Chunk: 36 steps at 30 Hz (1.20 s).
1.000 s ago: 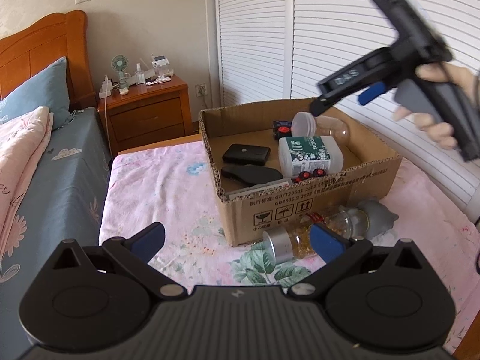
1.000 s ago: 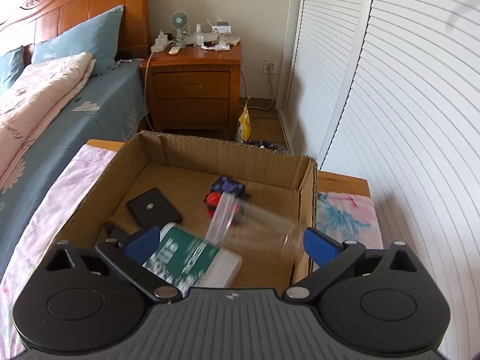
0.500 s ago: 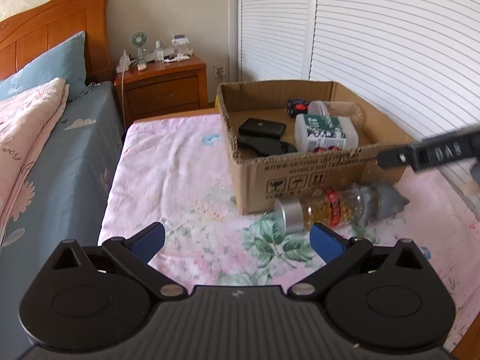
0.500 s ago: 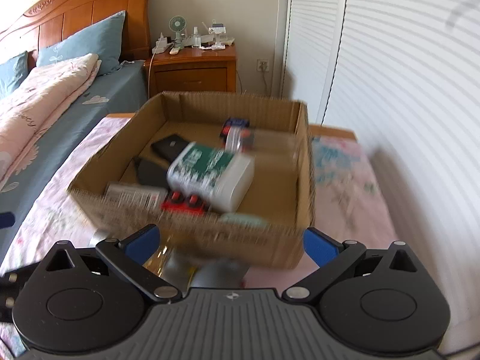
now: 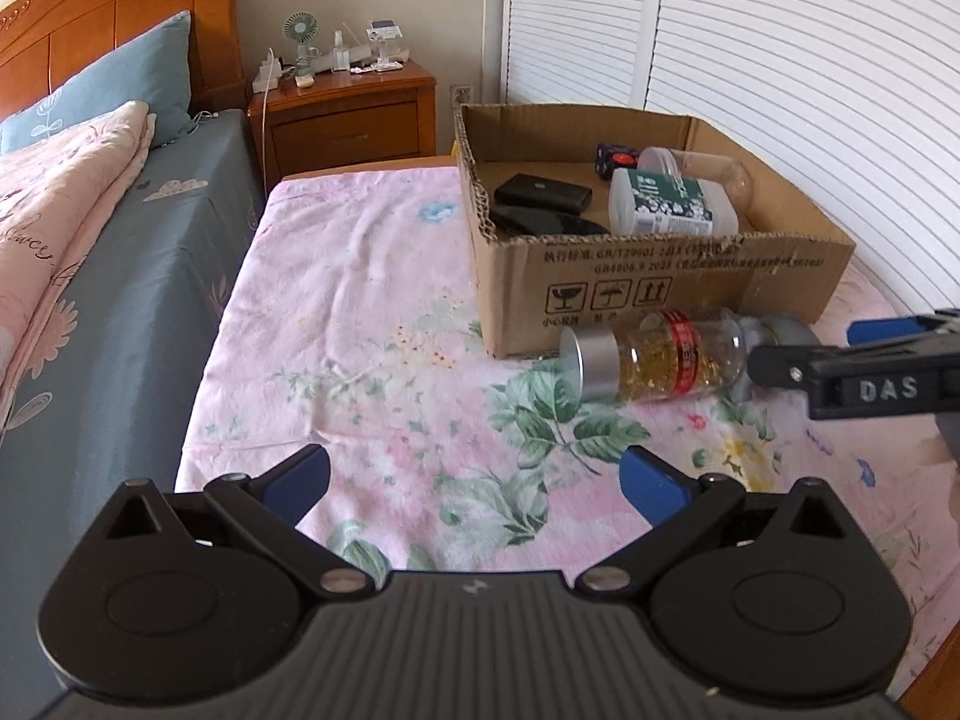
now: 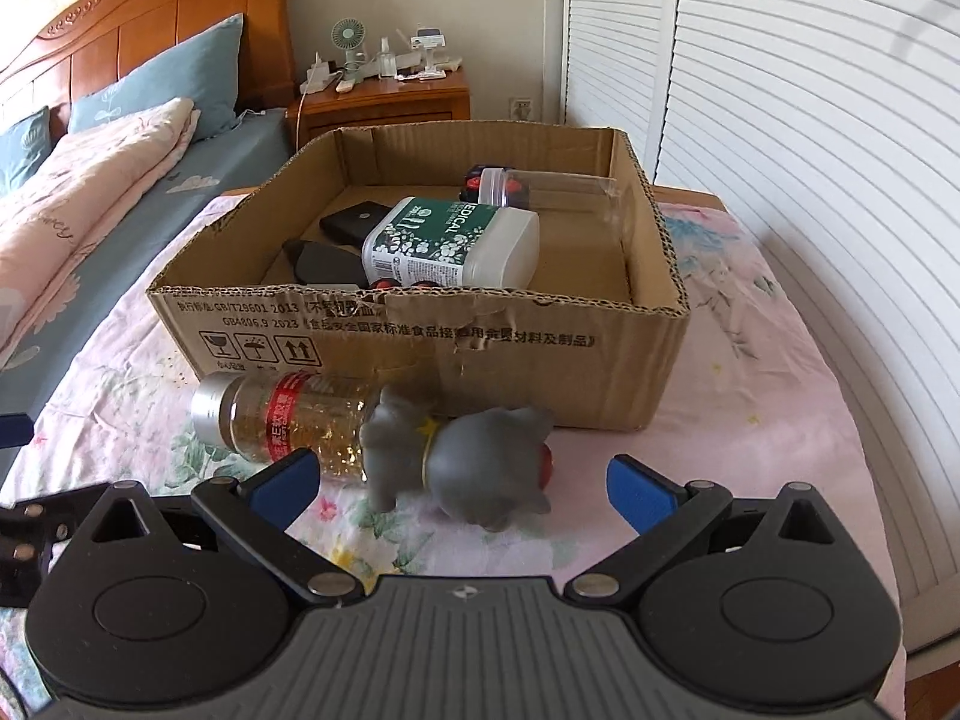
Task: Organize rigid objects
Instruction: 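Move left tool to the gold capsule bottle while right tool approaches the gray elephant toy, then grasp the capsule bottle with left gripper while right gripper grasps the gray toy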
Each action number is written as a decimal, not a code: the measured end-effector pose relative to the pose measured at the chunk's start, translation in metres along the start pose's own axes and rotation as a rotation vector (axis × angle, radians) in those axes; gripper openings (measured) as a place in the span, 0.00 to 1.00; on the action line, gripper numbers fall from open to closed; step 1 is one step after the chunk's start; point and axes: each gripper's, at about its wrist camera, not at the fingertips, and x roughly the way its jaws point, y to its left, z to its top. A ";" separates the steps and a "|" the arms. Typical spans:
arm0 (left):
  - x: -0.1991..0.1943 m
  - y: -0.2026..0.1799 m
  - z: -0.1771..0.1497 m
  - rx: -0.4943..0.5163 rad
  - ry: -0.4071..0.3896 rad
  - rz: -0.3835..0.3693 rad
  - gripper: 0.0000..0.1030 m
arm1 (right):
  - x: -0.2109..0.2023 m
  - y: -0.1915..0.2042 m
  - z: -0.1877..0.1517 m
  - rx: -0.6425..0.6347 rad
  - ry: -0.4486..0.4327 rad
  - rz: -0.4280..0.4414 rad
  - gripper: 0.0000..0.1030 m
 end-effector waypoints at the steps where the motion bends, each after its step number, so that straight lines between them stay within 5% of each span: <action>1: 0.000 0.000 0.000 0.002 0.001 0.001 0.99 | 0.003 0.000 0.001 0.005 0.001 0.002 1.00; 18: 0.006 -0.009 0.008 0.017 0.016 -0.016 0.99 | 0.006 -0.035 -0.005 0.094 0.004 0.019 1.00; 27: 0.022 -0.034 0.039 0.060 -0.034 -0.097 0.99 | 0.001 -0.037 -0.012 0.054 0.013 0.039 1.00; 36: 0.061 -0.064 0.059 0.055 0.019 -0.149 0.99 | 0.006 -0.027 -0.026 -0.056 0.036 0.045 1.00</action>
